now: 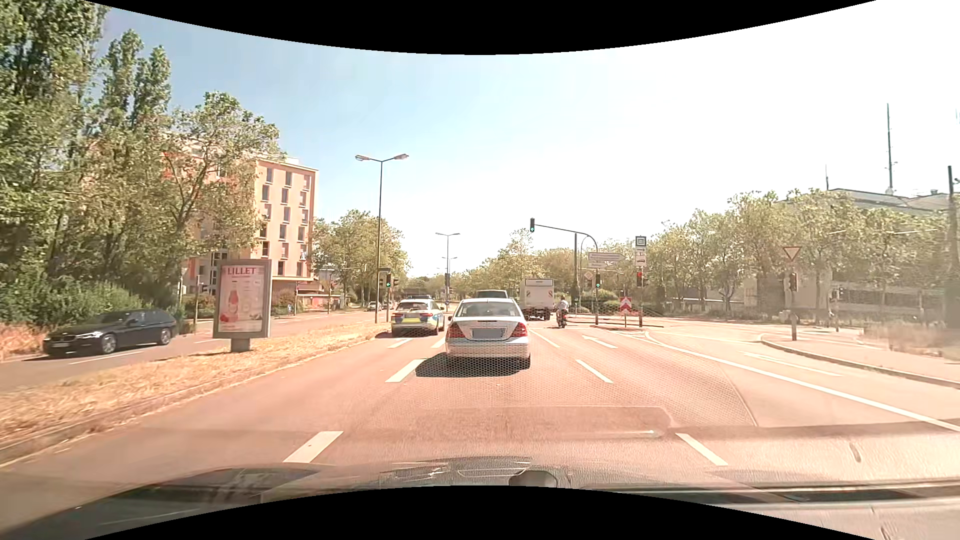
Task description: Follow the waypoints while adhering to traffic rules and regulations
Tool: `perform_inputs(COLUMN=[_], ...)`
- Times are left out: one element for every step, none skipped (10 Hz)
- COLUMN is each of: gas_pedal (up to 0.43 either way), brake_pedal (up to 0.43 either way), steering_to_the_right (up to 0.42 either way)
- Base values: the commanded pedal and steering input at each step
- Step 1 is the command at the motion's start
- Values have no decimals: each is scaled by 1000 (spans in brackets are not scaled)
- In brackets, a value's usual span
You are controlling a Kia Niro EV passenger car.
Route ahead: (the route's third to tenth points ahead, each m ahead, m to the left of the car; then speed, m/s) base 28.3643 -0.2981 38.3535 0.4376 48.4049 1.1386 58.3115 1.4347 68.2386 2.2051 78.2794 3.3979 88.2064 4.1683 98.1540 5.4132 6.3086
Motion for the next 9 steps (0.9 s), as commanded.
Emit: perform_inputs(gas_pedal=[138, 138, 138, 138, 138, 138, 138, 138, 138], brake_pedal=[0, 0, 0, 0, 0, 0, 0, 0, 0], steering_to_the_right=[-4, -4, -4, -4, -4, -3, -3, -3, -2])
